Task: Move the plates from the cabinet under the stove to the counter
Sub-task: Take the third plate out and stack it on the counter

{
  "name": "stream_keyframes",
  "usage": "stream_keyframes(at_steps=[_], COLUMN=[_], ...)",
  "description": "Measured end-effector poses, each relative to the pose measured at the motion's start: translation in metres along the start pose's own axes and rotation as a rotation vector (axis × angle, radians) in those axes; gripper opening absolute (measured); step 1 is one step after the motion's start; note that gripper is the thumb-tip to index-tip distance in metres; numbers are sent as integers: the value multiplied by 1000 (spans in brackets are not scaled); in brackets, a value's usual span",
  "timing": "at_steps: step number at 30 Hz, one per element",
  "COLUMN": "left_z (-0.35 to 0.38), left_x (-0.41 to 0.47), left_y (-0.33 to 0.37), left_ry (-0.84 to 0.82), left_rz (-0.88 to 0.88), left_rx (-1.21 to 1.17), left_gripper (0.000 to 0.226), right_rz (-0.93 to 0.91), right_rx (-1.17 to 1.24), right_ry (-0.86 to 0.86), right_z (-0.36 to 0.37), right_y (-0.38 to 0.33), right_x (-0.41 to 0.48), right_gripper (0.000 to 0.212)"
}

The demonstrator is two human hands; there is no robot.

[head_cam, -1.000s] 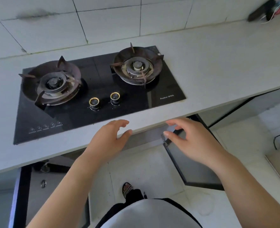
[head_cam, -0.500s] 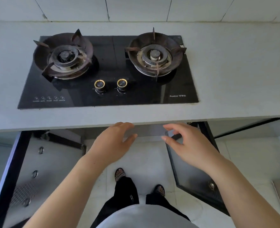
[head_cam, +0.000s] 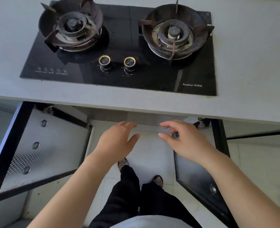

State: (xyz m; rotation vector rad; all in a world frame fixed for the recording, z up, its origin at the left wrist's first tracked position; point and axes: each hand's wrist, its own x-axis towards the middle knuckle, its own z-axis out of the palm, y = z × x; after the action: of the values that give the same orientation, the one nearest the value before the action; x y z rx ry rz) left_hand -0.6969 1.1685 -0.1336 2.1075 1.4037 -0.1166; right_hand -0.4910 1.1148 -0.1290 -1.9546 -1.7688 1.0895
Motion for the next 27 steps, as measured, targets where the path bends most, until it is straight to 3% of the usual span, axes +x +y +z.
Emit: stream_keyframes(at_steps=[12,23,27], left_z=[91,196,247], left_x=[71,157,209], left_y=[-71,-129,-148], left_ry=[84,227,320], left_rz=[19,101,135], left_rx=[181,210,175], left_gripper=[41,30,39], right_rz=[-30,-53,-78], right_rx=[3,-60,-91], right_ry=[37,182,250], right_z=[102,187,223], right_y=[63,175,226], right_x=[72,141,183], right_gripper=[38,32,32])
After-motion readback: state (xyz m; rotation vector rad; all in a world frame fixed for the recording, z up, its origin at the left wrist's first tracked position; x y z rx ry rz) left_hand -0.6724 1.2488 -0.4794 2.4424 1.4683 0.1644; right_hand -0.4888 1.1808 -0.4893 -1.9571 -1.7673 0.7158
